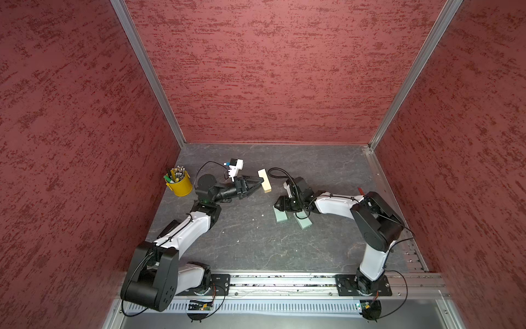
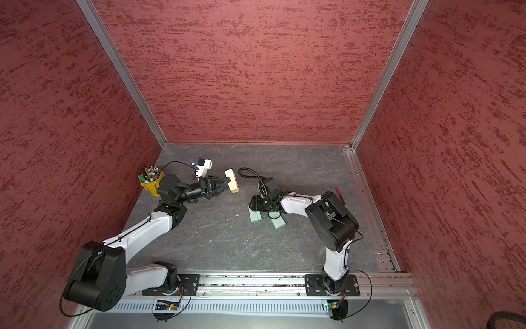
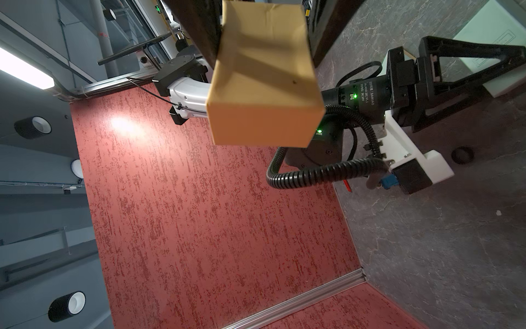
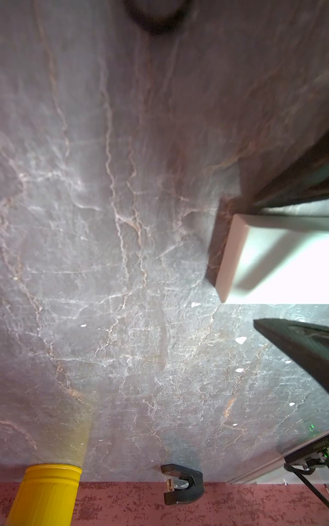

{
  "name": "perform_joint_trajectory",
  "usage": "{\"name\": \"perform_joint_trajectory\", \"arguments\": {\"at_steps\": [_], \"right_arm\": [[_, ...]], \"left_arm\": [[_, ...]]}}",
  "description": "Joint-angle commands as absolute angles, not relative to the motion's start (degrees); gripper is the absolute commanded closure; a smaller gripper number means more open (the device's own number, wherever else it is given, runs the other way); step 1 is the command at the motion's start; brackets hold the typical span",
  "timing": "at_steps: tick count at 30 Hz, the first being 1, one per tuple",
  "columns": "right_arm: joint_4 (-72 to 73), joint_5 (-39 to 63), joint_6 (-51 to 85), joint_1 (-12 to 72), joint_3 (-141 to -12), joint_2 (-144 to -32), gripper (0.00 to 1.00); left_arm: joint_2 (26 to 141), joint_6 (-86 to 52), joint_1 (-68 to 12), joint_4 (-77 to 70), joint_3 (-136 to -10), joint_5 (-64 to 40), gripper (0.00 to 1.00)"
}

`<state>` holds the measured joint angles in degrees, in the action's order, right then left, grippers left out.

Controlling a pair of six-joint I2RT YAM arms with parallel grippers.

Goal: Take the rings out of the lift-off lid box
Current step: Place the lid at the center of the board.

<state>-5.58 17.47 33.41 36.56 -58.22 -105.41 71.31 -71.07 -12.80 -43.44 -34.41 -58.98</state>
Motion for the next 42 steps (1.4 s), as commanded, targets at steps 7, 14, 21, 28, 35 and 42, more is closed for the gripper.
{"name": "perform_joint_trajectory", "arguments": {"at_steps": [7,14,21,28,35,42], "right_arm": [[-20.6,19.1,23.1,34.7,-69.6,-92.0,0.21],[-13.7,45.6,22.7,29.1,-74.1,-82.1,0.12],[7.9,62.2,36.4,27.5,-68.1,-83.7,0.01],[10.9,63.4,38.1,27.9,-65.8,-86.8,0.01],[21.6,65.5,45.2,29.7,-63.5,-88.9,0.01],[22.4,65.8,46.2,31.9,-65.9,-92.7,0.04]], "left_arm": [[69.9,-68.3,-12.5,-40.2,-36.8,-59.0,0.51],[70.0,-68.1,-12.6,-39.2,-37.8,-59.1,0.51],[69.6,-68.3,-12.7,-39.0,-38.4,-59.1,0.51],[69.4,-68.2,-12.7,-38.7,-39.0,-58.9,0.51],[69.5,-68.0,-12.9,-38.6,-38.8,-58.9,0.51],[69.7,-67.8,-13.0,-38.8,-38.7,-58.8,0.51]]}}
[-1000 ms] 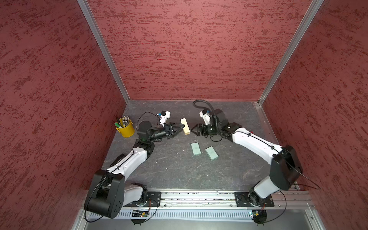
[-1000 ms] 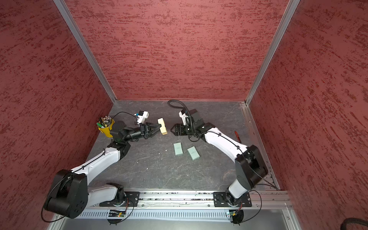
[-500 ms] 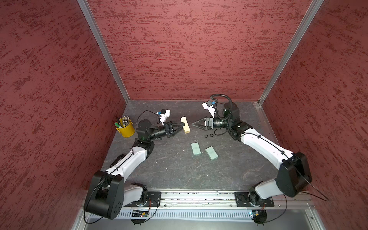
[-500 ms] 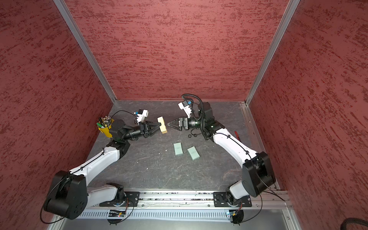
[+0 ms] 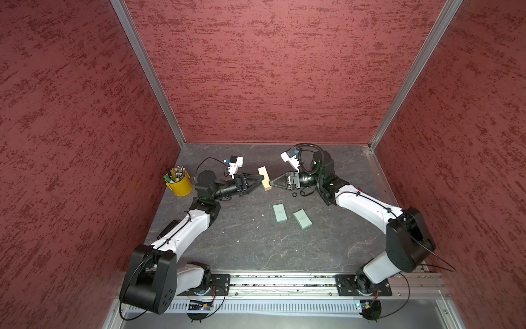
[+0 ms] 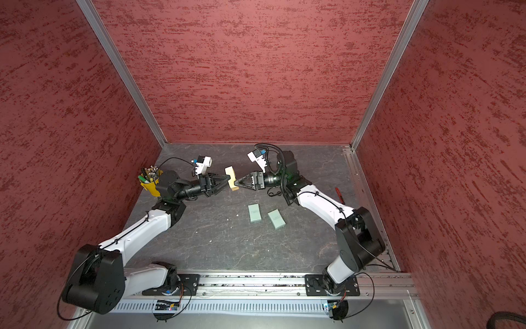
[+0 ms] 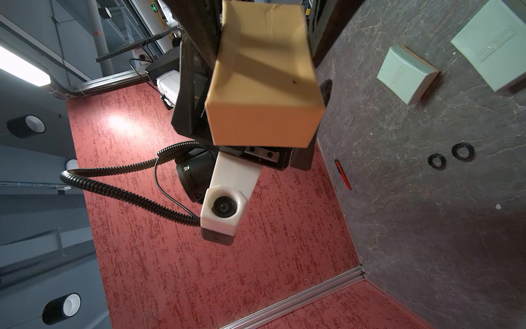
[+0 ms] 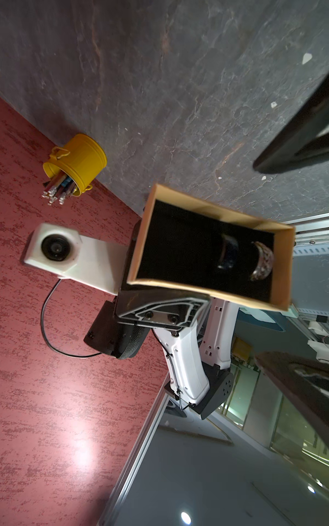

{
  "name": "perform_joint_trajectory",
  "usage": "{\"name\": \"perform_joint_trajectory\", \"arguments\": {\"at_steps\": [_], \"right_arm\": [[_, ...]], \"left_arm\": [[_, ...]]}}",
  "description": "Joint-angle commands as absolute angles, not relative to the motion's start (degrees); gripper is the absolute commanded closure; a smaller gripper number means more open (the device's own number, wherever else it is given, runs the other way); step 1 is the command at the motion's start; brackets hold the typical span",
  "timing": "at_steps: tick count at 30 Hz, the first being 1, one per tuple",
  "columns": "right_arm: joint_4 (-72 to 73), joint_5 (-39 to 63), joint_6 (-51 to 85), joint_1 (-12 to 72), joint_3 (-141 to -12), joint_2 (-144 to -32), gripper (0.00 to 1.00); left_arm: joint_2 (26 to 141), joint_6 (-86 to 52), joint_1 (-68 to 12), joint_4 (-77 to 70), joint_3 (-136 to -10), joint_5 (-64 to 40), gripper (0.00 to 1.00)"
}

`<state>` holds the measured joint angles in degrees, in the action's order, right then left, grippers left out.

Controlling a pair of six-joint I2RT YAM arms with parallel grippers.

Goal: Take the rings out of the lift-off lid box
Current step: Place the lid at the center of the board, then place the jewelry box at the center of the board.

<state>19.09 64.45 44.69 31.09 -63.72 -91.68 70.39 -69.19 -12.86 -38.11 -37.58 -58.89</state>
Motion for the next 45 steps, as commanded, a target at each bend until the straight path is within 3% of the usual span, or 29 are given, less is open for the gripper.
{"name": "perform_joint_trajectory", "arguments": {"at_steps": [1,24,31,38,45], "right_arm": [[22.5,65.7,46.4,32.1,-66.1,-93.0,0.04],[32.8,67.1,57.5,33.9,-66.3,-96.5,0.38],[34.4,67.8,59.0,34.3,-65.7,-97.0,0.56],[35.6,67.7,60.2,34.3,-65.7,-97.3,0.60],[32.9,66.5,58.5,34.3,-65.9,-97.3,0.59]], "left_arm": [[69.6,-67.8,-13.0,-38.8,-38.6,-58.8,0.51],[69.2,-64.3,-13.6,-36.2,-37.5,-58.0,0.51],[69.0,-62.7,-13.8,-34.2,-37.9,-58.0,0.51],[68.2,-61.8,-13.7,-32.7,-37.5,-57.4,0.48],[67.4,-62.1,-11.9,-31.7,-36.1,-56.3,0.27]]}}
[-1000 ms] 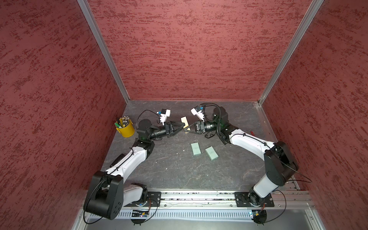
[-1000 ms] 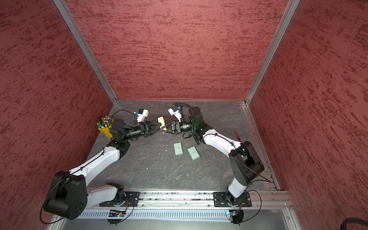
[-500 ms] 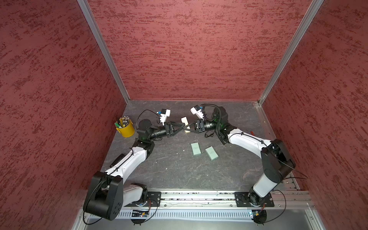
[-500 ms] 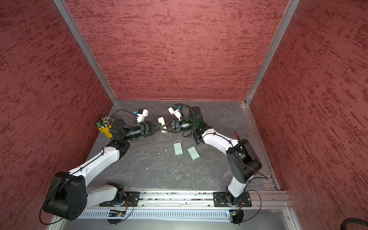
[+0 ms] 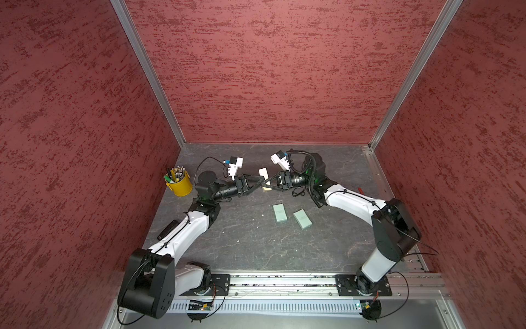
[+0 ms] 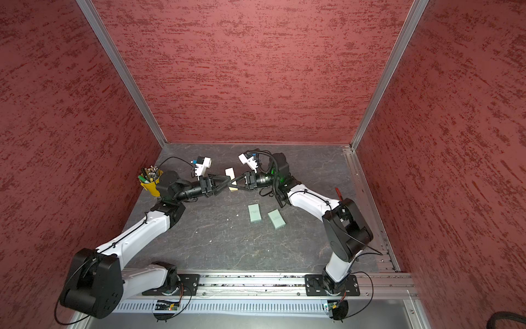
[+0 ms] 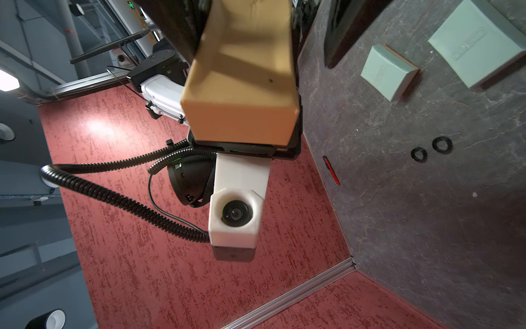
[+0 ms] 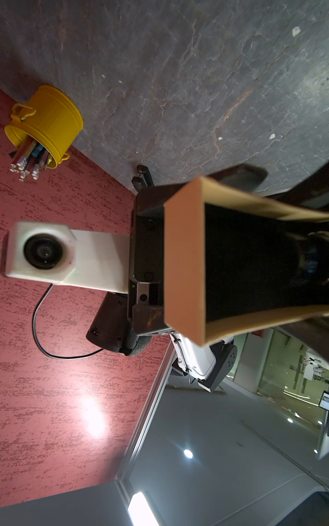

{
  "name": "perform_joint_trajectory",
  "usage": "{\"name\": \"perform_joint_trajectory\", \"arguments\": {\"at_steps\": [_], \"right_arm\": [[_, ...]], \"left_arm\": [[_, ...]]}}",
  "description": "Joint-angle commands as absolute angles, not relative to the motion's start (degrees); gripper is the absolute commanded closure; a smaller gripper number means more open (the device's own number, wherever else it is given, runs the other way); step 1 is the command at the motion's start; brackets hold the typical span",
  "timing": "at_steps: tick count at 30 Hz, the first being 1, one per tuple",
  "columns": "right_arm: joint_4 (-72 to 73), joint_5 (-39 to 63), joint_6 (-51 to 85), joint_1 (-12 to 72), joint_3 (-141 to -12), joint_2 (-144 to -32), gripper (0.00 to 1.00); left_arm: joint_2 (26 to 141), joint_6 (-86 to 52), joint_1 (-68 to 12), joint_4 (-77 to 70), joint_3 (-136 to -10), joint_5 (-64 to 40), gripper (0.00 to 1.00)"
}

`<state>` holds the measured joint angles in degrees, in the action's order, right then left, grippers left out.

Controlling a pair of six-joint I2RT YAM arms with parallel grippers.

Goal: Take the rings out of the lift-off lid box
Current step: Place the jewelry box at the center of the board.

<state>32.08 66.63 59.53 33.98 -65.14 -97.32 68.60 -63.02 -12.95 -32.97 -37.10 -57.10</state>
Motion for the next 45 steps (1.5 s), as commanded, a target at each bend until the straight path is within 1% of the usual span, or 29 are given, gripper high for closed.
{"name": "perform_joint_trajectory", "arguments": {"at_steps": [1,3,5,8,10,13,18,26,39,42,45], "right_arm": [[30.2,65.9,57.0,34.2,-66.2,-97.2,0.59],[21.4,63.9,50.8,34.3,-67.6,-97.2,0.59],[9.8,59.5,42.5,34.3,-70.1,-97.2,0.59],[0.4,53.3,35.9,34.3,-71.5,-97.6,0.59],[0.0,49.8,35.6,34.7,-70.3,-97.5,0.59],[1.5,44.9,36.4,35.8,-67.8,-97.7,0.58],[4.0,38.2,39.0,38.7,-64.4,-99.8,0.58],[5.1,33.0,42.8,42.3,-63.4,-105.2,0.58],[-0.9,27.0,46.6,46.0,-67.6,-113.8,0.57],[-2.7,26.0,46.8,46.5,-69.5,-114.9,0.51],[-3.4,25.6,47.1,46.6,-70.5,-115.0,0.40]], "left_arm": [[66.9,-62.1,-11.2,-31.1,-35.8,-56.2,0.26],[65.4,-62.0,-9.4,-29.2,-35.0,-55.1,0.25],[63.1,-61.9,-6.7,-25.9,-33.9,-53.9,0.25],[59.3,-60.0,-2.7,-18.1,-33.5,-52.1,0.25],[57.1,-56.7,-0.6,-10.1,-34.3,-49.6,0.25],[54.3,-52.9,1.1,-2.2,-35.4,-46.4,0.25],[53.5,-49.6,1.9,5.0,-36.9,-43.4,0.25],[54.3,-48.8,1.7,6.1,-36.6,-43.3,0.25],[53.9,-44.2,0.0,11.6,-37.6,-41.3,0.25],[54.1,-41.6,-1.9,15.3,-39.3,-39.0,0.25],[54.9,-40.4,-3.8,17.7,-40.5,-37.5,0.25]]}}
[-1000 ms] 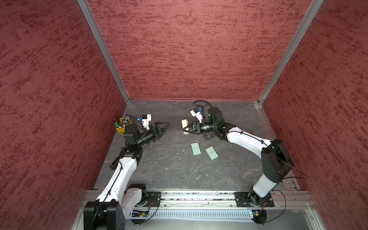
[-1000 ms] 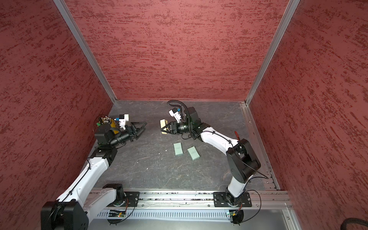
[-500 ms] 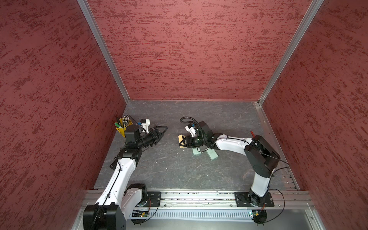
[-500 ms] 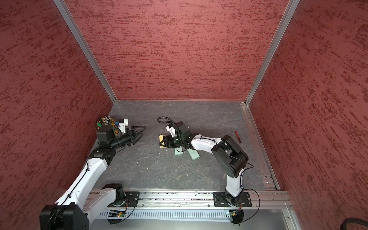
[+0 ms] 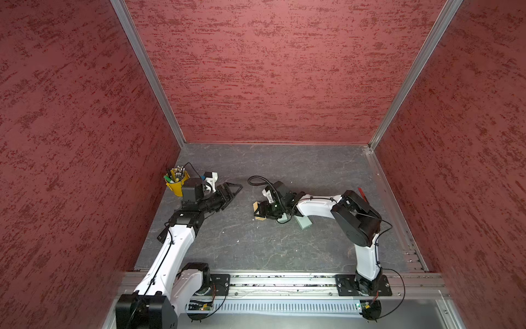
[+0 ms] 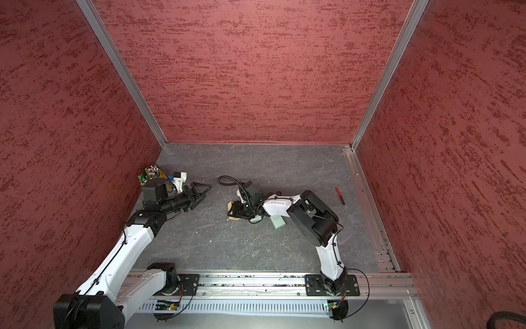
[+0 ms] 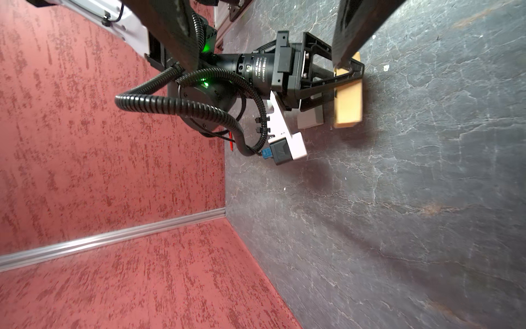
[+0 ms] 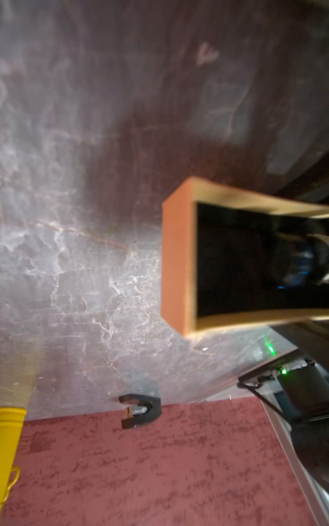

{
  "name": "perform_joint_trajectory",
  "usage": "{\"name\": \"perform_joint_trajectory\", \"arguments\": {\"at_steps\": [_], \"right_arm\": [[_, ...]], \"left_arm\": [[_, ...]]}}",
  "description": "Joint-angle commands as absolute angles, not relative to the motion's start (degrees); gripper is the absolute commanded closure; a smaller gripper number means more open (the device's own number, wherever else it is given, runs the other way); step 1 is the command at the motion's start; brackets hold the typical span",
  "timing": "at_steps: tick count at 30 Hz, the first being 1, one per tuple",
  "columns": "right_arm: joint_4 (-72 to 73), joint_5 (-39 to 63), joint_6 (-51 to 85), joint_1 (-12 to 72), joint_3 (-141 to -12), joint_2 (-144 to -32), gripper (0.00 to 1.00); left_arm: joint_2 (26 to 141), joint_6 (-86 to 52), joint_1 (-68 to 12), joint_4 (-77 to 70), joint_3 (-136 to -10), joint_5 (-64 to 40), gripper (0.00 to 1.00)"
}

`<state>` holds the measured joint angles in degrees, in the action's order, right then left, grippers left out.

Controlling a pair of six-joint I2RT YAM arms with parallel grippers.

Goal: Take the rings out of the lift-off lid box
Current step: Place the jewelry box at the center of the board, then adjust the jewelry box at the center of the board.

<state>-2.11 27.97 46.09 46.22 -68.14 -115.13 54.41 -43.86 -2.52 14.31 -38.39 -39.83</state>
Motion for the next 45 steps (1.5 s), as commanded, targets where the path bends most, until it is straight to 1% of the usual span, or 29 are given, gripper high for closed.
{"name": "perform_joint_trajectory", "arguments": {"at_steps": [1,3,7,10,13,14,15,16,17,20,24,29,38,45], "right_arm": [[-3.7,25.6,47.1,46.7,-70.7,-114.8,0.37],[-5.5,25.1,46.3,46.7,-71.3,-114.0,0.34],[-10.2,22.4,43.5,46.7,-71.3,-110.3,0.35],[-13.0,20.2,41.5,47.1,-70.0,-106.8,0.41],[-14.5,18.4,40.2,48.9,-68.7,-104.6,0.49],[-13.9,18.6,40.1,49.7,-68.2,-104.3,0.57],[-13.0,18.8,40.3,50.5,-67.7,-104.2,0.63],[-11.4,19.4,40.7,51.3,-66.8,-104.3,0.67],[-9.5,20.1,41.4,52.0,-65.9,-104.7,0.70],[-3.5,22.2,43.9,53.3,-64.2,-106.6,0.75],[-0.8,22.7,44.4,53.8,-64.2,-109.1,0.76],[-3.3,21.3,41.7,53.1,-65.4,-112.4,0.76],[-2.5,21.6,39.3,49.6,-65.2,-115.1,0.76],[-6.8,19.3,35.2,47.2,-68.2,-116.0,0.76]], "left_arm": [[55.2,-40.1,-4.2,18.3,-40.8,-37.2,0.26],[56.3,-39.5,-5.4,20.0,-41.5,-36.1,0.26],[59.8,-38.0,-7.6,24.4,-42.7,-31.0,0.29],[63.5,-36.4,-9.3,25.0,-43.8,-26.1,0.32],[69.2,-35.0,-10.6,24.9,-47.2,-22.0,0.37],[71.3,-34.7,-10.9,24.6,-48.5,-21.1,0.40],[73.2,-34.4,-11.1,24.1,-49.6,-20.6,0.42],[75.4,-34.1,-11.4,23.6,-50.8,-20.2,0.45],[77.7,-33.8,-11.6,23.2,-52.0,-19.8,0.49],[84.2,-33.1,-11.9,22.4,-55.3,-19.3,0.55],[90.2,-32.7,-13.2,21.3,-57.4,-19.9,0.58],[94.3,-32.5,-14.3,19.8,-57.0,-20.2,0.59],[94.7,-34.4,-16.2,17.0,-52.3,-20.6,0.61],[92.5,-35.8,-17.7,16.6,-48.5,-19.5,0.61]]}}
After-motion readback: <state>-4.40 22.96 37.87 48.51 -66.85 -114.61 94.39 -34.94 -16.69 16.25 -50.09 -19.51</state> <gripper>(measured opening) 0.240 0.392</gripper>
